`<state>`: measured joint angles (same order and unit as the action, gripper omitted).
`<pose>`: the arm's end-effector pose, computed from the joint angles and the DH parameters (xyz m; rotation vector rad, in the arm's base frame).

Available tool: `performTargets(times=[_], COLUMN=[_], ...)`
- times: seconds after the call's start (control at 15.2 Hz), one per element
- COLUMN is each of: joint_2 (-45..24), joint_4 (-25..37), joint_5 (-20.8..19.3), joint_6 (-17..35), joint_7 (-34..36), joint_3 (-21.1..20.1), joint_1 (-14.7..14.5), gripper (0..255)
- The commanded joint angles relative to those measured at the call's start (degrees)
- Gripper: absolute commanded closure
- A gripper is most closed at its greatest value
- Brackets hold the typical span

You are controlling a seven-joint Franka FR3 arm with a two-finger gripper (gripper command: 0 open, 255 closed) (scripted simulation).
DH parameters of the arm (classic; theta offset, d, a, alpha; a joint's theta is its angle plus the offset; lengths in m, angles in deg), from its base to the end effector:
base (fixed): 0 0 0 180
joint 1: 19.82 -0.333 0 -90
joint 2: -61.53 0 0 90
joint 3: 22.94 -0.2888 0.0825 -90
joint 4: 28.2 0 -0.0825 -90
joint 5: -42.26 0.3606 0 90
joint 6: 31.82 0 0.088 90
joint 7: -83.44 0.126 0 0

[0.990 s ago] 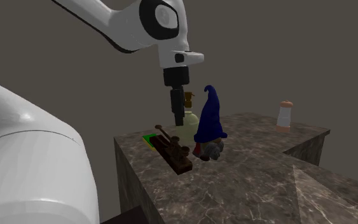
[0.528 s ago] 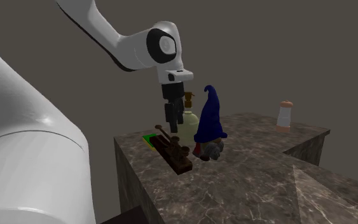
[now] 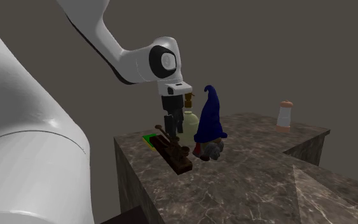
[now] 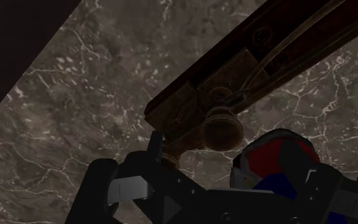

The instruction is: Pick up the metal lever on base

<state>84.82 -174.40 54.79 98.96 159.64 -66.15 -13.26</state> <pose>0.3386 0.2454 0.3467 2.8317 -1.3098 0.1830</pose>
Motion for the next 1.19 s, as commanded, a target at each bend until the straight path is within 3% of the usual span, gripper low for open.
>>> performTargets(times=[0.0, 0.07, 0.66, 1.12], joint_2=[-0.4, -0.5, -0.4, 3.1], joint_4=[-0.3, -0.3, -0.2, 2.8], joint_5=[-0.1, -0.1, -0.1, 0.7], joint_6=[0.7, 0.8, 0.7, -5.7], joint_7=[0.3, 0.3, 0.3, -1.2], joint_3=[-0.3, -0.4, -0.4, 2.1], joint_1=[0.1, 0.1, 0.1, -0.9], gripper=[0, 255, 255, 255])
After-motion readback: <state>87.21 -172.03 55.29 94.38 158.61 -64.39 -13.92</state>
